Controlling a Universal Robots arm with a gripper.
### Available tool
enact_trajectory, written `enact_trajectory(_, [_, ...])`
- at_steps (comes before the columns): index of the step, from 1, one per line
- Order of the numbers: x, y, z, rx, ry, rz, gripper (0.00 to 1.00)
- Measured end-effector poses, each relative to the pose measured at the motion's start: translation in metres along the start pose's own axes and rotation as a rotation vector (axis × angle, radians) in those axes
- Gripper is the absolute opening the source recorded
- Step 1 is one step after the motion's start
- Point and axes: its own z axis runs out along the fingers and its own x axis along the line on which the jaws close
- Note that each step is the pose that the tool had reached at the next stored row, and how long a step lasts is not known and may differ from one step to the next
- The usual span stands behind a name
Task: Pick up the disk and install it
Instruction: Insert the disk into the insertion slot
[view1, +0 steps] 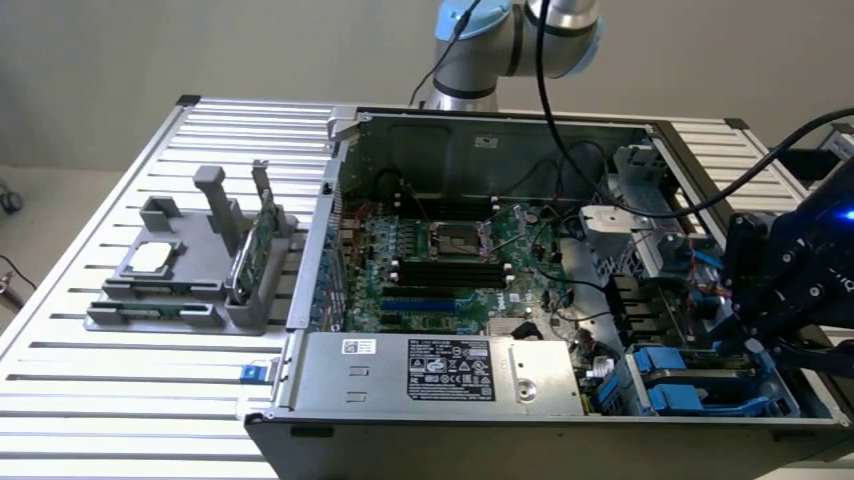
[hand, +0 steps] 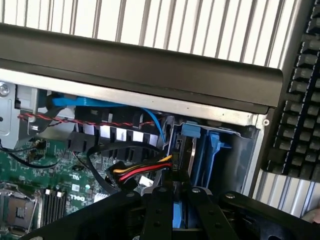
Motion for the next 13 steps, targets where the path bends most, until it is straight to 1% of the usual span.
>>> enact_trajectory(9, [-0.0001, 0.0, 0.0015, -0.0086, 0.0044, 0.138, 0.17])
enact_trajectory(12, [-0.0001, 0.0001, 0.003, -0.0103, 0.0049, 0.166, 0.17])
enact_trajectory(13, [-0.0002, 0.0002, 0.0033, -0.0103, 0.0041, 0.168, 0.17])
